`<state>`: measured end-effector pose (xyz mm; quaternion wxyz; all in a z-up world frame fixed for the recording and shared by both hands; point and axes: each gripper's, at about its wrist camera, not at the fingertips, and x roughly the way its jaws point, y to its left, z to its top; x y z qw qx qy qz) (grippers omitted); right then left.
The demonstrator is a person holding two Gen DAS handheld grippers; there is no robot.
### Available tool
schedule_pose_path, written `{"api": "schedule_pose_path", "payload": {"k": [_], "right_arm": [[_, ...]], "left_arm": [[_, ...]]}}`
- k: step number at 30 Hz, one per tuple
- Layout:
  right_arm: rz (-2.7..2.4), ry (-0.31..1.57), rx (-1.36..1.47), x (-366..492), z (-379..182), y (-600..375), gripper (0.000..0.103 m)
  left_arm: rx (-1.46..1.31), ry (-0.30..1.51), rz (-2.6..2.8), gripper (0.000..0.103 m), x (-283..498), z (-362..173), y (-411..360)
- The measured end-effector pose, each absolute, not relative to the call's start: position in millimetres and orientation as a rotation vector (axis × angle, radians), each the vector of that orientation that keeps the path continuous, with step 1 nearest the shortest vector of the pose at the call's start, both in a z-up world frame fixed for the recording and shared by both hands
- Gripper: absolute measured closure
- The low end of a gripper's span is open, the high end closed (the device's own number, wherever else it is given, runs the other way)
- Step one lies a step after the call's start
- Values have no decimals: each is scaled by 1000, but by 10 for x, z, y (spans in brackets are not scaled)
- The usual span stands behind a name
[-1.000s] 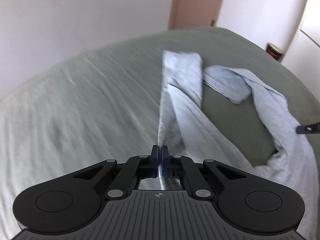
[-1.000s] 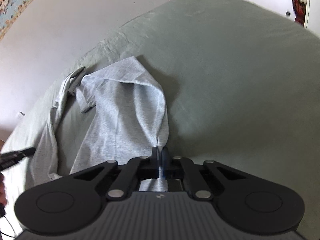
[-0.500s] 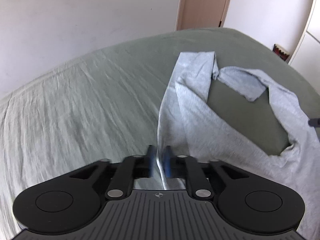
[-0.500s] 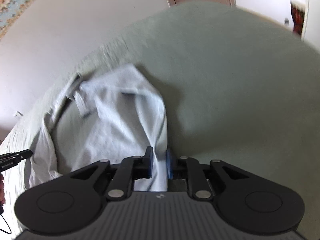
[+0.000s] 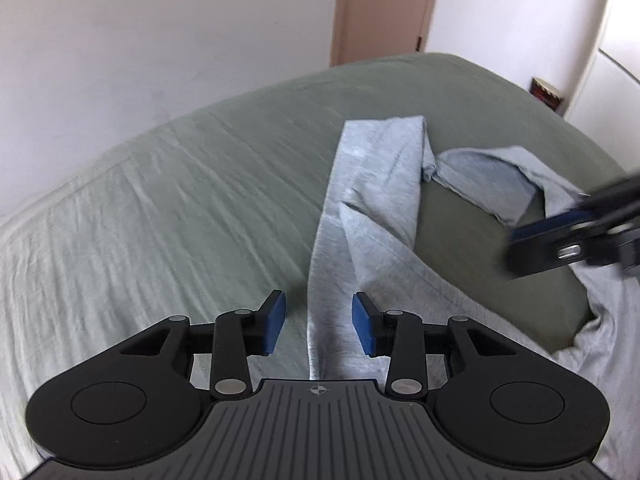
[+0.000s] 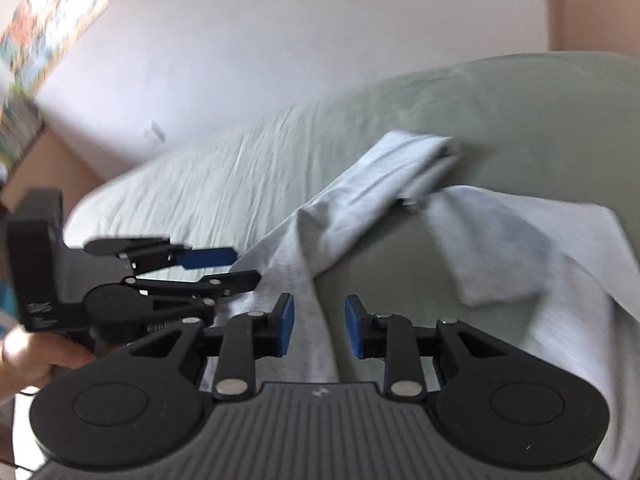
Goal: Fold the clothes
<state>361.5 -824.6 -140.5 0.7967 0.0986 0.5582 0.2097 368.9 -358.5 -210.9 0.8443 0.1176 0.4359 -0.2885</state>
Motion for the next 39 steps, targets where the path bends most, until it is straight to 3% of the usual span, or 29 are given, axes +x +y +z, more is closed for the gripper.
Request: {"api": "schedule_pose_path", "payload": {"k": [9, 10, 11, 12, 14, 19, 29, 31, 33, 35, 39], "right_arm": [[504, 1268, 116, 3757, -1388, -7844, 74], [501, 1273, 100, 3673, -1341, -7829, 76], [497, 1278, 86, 3628, -1273, -7826, 91], [494, 1284, 68, 3607, -1241, -7818, 98], [485, 1284, 59, 3566, -1140, -7841, 100], [393, 1262, 80, 3320, -919, -7804, 101], [262, 1361, 239, 3224, -1368, -7531, 100], [258, 1354, 249, 3227, -1271, -7572, 86], [238, 1308, 280, 3326, -1215, -7579, 48], [206, 1250, 316, 3475, -1123, -7571, 31], [170, 1214, 328, 3928, -1058, -7378, 30]], "left_arm": [[229, 912, -669, 68, 3754, -2159, -3503], [238, 908, -675, 68, 3749, -2164, -3504], [247, 904, -679, 68, 3743, -2169, -3508], [254, 901, -681, 68, 3742, -2172, -3514], [278, 892, -681, 69, 3725, -2176, -3529], [312, 882, -663, 81, 3709, -2186, -3539], [290, 907, -668, 81, 3765, -2170, -3500], [274, 917, -675, 80, 3790, -2155, -3475], [220, 921, -658, 74, 3849, -2122, -3411], [174, 923, -639, 73, 3899, -2114, -3365], [180, 923, -632, 73, 3921, -2130, -3387]]}}
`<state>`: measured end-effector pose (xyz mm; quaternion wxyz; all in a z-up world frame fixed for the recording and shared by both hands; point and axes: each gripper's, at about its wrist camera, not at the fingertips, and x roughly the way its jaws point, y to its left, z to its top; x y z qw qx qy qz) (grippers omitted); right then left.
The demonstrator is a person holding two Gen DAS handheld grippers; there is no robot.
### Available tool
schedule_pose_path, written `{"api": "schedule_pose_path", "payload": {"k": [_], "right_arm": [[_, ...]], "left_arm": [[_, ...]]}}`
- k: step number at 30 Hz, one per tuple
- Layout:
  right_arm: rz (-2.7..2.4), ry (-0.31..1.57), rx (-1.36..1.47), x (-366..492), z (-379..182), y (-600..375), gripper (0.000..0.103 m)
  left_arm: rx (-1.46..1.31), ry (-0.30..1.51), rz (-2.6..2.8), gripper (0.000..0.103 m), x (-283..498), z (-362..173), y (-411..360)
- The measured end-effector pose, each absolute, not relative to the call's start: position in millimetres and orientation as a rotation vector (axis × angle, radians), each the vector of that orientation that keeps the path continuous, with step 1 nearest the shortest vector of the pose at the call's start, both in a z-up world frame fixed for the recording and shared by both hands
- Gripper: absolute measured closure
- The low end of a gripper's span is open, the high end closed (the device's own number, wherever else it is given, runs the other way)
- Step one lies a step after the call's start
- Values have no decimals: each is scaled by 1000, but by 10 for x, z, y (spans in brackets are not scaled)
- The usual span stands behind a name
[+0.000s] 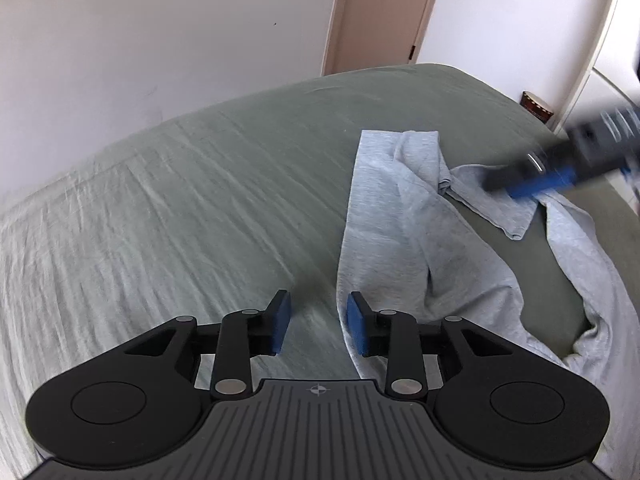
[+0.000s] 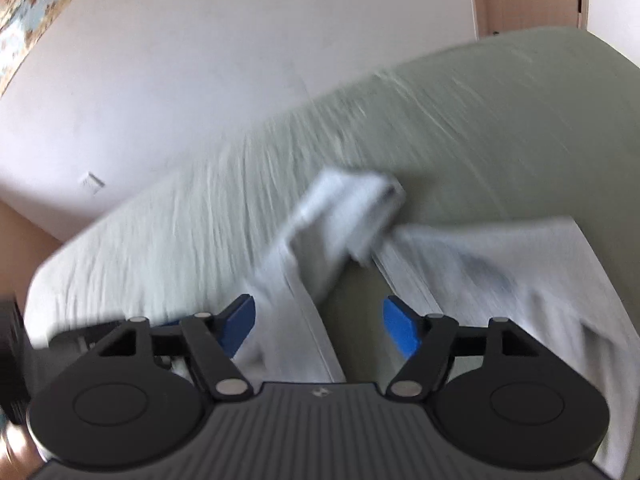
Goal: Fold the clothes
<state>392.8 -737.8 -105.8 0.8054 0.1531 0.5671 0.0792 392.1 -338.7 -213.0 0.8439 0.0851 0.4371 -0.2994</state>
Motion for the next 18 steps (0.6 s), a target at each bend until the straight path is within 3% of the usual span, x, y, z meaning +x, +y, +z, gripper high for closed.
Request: {"api": "schedule_pose_path", "payload": {"k": [4, 5, 6, 7, 13, 18], "right_arm": [[111, 1269, 235, 4142, -1210, -7112, 35], [109, 1283, 235, 4153, -1248, -7084, 53], [102, 1298, 233, 4159, -1290, -7046, 88], [97, 1307, 234, 4159, -1318, -7014, 99], [315, 1146, 369, 3829, -898, -6982, 99], [544, 1201, 315, 3164, -637, -6928, 99]], "left_arm": [[194, 921, -640, 73, 3901, -2139, -3410], [194, 922, -642, 73, 3901, -2143, -3409], [194, 922, -643, 73, 3901, -2147, -3409], [195, 923, -644, 73, 3901, -2152, -3408], [154, 913, -637, 73, 3955, -2113, -3298], [81, 901, -584, 73, 4113, -2032, -3075]]}}
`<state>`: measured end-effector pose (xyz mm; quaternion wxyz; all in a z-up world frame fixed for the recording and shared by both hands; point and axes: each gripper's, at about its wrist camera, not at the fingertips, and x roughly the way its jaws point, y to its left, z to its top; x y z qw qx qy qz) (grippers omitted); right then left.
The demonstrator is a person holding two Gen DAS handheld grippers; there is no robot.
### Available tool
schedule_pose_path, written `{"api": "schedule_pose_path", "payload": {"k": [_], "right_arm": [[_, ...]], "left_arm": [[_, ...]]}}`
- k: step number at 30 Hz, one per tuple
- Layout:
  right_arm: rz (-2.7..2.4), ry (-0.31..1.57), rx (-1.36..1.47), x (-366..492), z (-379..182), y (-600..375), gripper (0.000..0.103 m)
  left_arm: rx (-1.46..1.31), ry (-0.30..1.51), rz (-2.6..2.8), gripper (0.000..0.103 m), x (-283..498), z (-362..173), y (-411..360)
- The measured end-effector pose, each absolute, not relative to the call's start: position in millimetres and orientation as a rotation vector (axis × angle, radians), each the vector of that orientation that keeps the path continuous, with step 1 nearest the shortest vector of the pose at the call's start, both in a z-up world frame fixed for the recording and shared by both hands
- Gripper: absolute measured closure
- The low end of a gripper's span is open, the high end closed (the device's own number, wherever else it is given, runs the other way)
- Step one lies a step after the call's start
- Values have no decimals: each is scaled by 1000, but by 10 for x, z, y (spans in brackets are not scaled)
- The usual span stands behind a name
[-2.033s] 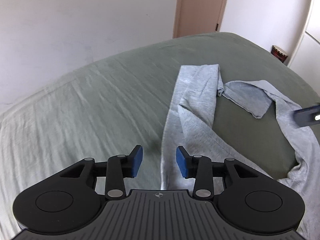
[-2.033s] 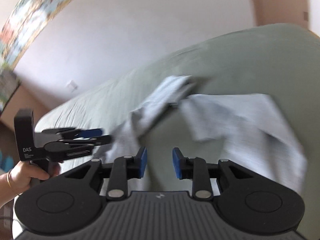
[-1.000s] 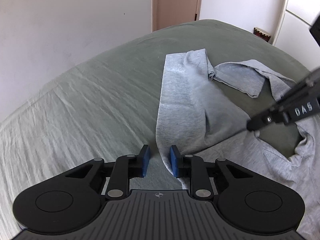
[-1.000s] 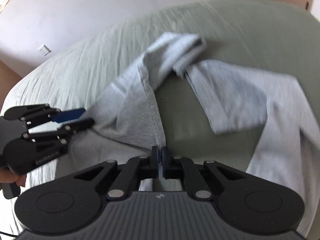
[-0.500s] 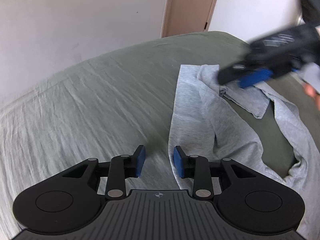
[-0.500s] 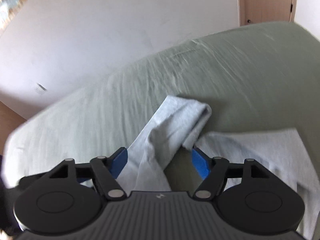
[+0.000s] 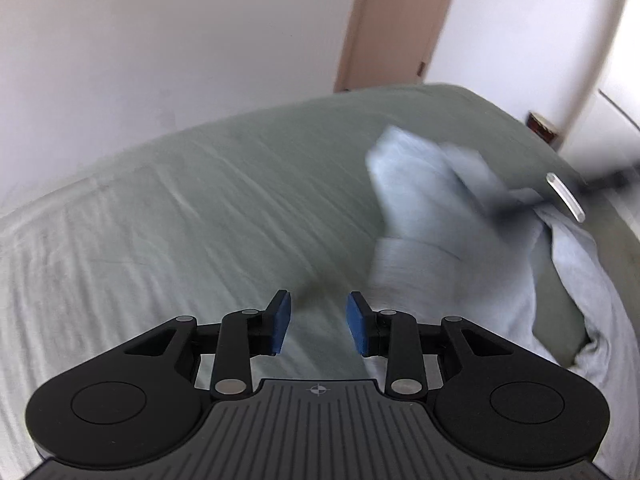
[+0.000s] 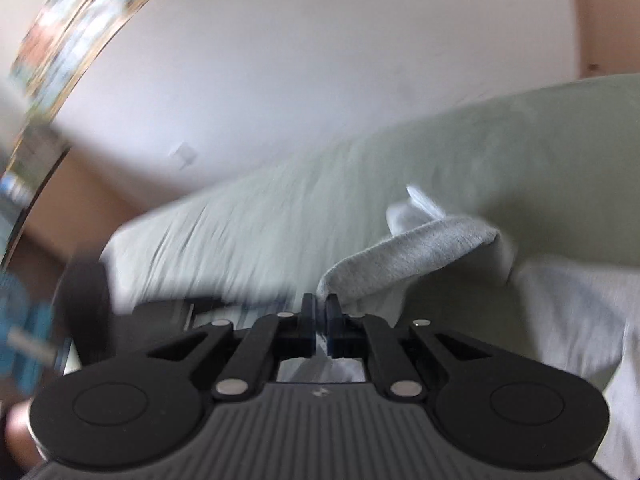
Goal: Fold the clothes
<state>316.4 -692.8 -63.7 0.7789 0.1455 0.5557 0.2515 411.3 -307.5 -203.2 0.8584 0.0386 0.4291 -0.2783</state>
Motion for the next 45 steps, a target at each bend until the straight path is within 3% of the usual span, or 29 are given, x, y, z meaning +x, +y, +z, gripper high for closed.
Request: {"api": "schedule_pose_path", "payload": {"k": [8, 10, 12, 14, 19, 25, 27, 28, 31, 38, 39, 41, 42, 43, 45], "right_arm": [[678, 1452, 192, 2336, -938, -6716, 94], [650, 1426, 216, 2352, -866, -6772, 74], [555, 1361, 270, 2456, -727, -6905, 47], [430, 1294, 324, 2592, -595, -7047, 42], [154, 1323, 355, 2880, -700, -7158, 42], [64, 1382, 429, 2986, -1025, -7064, 54], [57, 1392, 425, 2992, -1079, -7016, 74], [57, 1395, 427, 3016, -1097, -7004, 75], [42, 1406, 426, 3048, -1168, -6992, 76], [9, 1420, 408, 3057, -1165, -6986, 78], [-9, 1423, 417, 3046, -1163, -7006, 79], [-43, 1439, 430, 3030, -1155, -7037, 79], [-57, 1446, 432, 3024, -1147, -7049, 81], [-70, 1452, 427, 3020, -1134, -7056, 81], [-99, 1465, 419, 3054, -1142, -7047, 90]], "left_arm": [[91, 906, -610, 73, 4069, -2027, -3151], [113, 906, -619, 73, 4060, -2038, -3226], [122, 911, -627, 73, 4050, -2040, -3281], [125, 917, -635, 72, 4089, -2049, -3351], [113, 954, -687, 64, 4114, -2105, -3499], [114, 980, -706, 58, 4181, -2207, -3644], [103, 983, -710, 57, 4210, -2208, -3687], [96, 992, -712, 54, 4230, -2220, -3720], [107, 1007, -714, 43, 4239, -2261, -3846], [105, 987, -784, 40, 4200, -2307, -3776], [101, 980, -795, 41, 4205, -2315, -3774], [118, 962, -833, 66, 4205, -2340, -3812], [133, 962, -844, 88, 4209, -2358, -3836], [111, 983, -857, 101, 4234, -2378, -3838], [51, 1026, -877, 101, 4277, -2391, -3822]]}}
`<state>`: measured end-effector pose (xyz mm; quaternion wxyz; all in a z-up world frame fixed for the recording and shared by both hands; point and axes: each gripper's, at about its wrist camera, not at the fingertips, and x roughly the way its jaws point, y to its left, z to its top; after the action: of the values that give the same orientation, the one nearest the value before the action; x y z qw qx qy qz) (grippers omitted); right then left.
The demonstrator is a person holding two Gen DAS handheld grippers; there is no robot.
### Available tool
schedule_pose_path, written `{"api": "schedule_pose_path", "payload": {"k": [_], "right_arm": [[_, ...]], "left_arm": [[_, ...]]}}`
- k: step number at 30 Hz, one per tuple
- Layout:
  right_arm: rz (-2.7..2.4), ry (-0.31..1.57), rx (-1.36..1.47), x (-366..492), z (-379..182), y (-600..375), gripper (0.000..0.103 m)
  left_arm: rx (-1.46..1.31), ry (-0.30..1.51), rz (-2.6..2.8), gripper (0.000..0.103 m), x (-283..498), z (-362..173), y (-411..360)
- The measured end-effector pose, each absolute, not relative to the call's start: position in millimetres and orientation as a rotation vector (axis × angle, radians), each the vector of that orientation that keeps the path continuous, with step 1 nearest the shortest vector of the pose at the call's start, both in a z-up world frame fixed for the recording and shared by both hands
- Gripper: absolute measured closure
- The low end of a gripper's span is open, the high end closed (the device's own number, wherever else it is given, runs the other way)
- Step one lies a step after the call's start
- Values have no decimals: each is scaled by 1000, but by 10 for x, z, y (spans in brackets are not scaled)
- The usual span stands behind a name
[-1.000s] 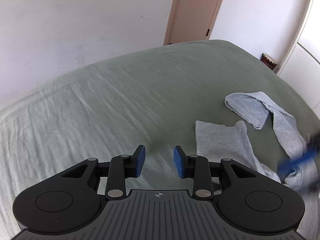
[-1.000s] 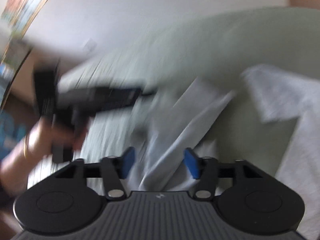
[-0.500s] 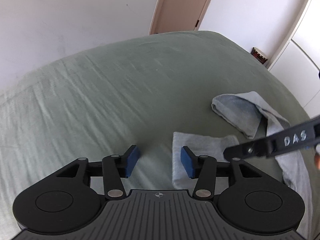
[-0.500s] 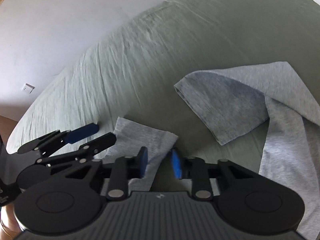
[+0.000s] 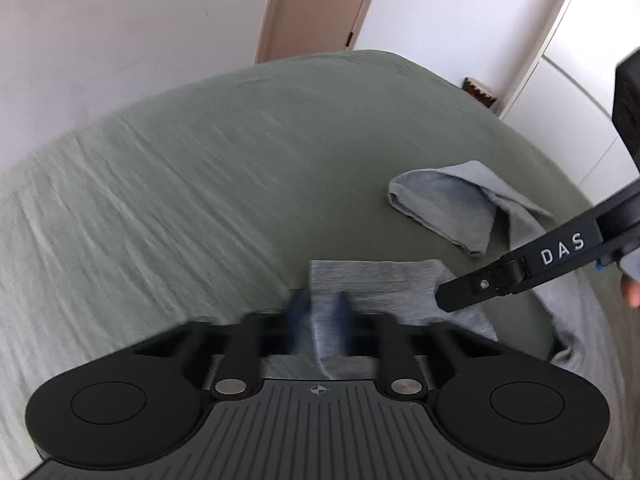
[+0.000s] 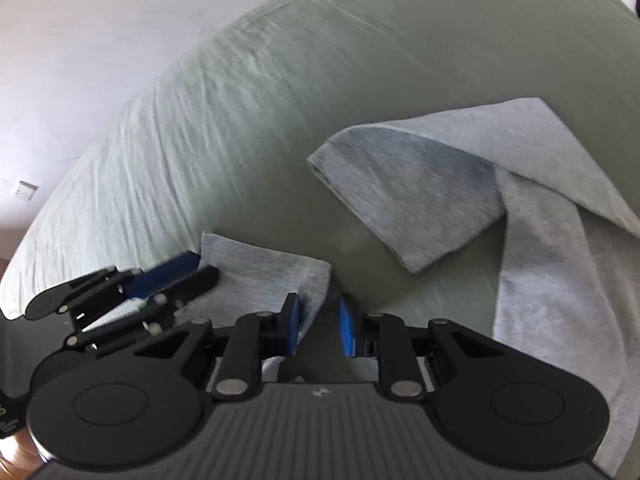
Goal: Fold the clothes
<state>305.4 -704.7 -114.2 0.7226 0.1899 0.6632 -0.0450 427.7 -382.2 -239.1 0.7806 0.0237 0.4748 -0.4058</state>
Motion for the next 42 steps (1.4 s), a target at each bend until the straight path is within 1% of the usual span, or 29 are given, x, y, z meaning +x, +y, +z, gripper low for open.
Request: {"api": "schedule_pose_path", "payload": {"k": [2, 4, 9, 11, 14, 19, 23, 27, 32, 35, 41, 42], "right_arm": [[-114, 1469, 407, 3065, -1109, -7015, 99], [-110, 1453, 358, 3095, -1036, -6937, 101], [-16, 1383, 338, 3240, -802, -6886, 101], [30, 1346, 327, 3353, -711, -6876, 101], [96, 1274, 302, 3663, -597, -6843, 101], [184, 1153, 239, 4352, -474, -6846, 101], [201, 1090, 191, 4763, -568, -6979, 101], [204, 1078, 184, 5024, -779, -7183, 101], [226, 1089, 243, 5139, -1083, -7417, 101], [245, 1106, 305, 5127, -1294, -7495, 101], [273, 1078, 325, 5116, -1453, -7479, 101], [266, 1077, 334, 5122, -1482, -7486, 101]], "left_arm": [[21, 1048, -878, 101, 4282, -2351, -3783], [1, 1057, -876, 101, 4300, -2288, -3735], [-39, 1030, -841, 101, 4455, -1965, -3592], [-40, 973, -813, 101, 4587, -1708, -3533], [5, 914, -753, 101, 4793, -1457, -3561], [88, 830, -630, 101, 5159, -1244, -3830], [85, 787, -533, 101, 5374, -1298, -4139], [127, 766, -457, 101, 5532, -1381, -4513], [205, 810, -336, 101, 5608, -1659, -4908], [278, 818, -281, 101, 5555, -1800, -4960], [324, 779, -197, 101, 5542, -1837, -5070], [332, 780, -193, 98, 5542, -1832, -5094]]}}
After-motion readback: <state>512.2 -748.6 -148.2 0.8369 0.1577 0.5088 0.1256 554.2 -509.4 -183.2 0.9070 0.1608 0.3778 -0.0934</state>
